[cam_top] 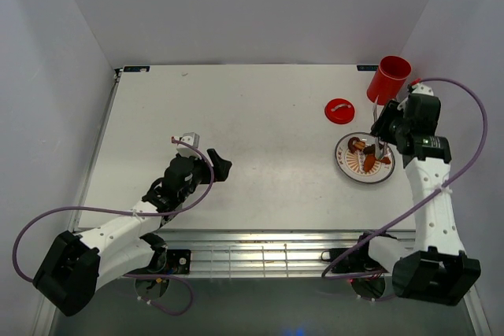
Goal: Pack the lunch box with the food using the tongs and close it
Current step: Pick up the fake food from the plate.
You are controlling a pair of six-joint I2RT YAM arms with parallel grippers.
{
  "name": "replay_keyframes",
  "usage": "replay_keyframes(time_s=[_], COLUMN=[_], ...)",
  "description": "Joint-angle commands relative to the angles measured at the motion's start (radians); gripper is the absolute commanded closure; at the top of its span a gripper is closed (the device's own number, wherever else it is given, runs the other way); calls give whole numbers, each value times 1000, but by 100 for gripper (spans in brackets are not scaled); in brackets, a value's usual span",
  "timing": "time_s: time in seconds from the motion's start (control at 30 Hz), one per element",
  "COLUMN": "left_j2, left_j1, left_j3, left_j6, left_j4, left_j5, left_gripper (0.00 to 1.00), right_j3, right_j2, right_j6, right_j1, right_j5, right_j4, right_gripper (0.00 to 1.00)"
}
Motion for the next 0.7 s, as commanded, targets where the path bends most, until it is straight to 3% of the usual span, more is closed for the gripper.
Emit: replay_keyframes(time_s=[0.0,0.2,0.37,0.67], left_j2=[-13,-15,-8,-13], left_j1=[-4,-4,-4,-4], left_j3=[28,30,31,25], left_j6=[13,11,16,13], left_j4=[12,13,12,12], left_j5=[-11,-2,1,-2], left_gripper=[4,3,3,3], right_j3=[-119,-326,-374,-355], right_j2=[-124,-318,-290,-230], right_j6=[-9,20,14,-46], right_j1=[2,2,2,2], right_j5=[-31,-38,-92,-198], right_j4=[30,-7,-55,3], right_gripper=[48,48,48,47])
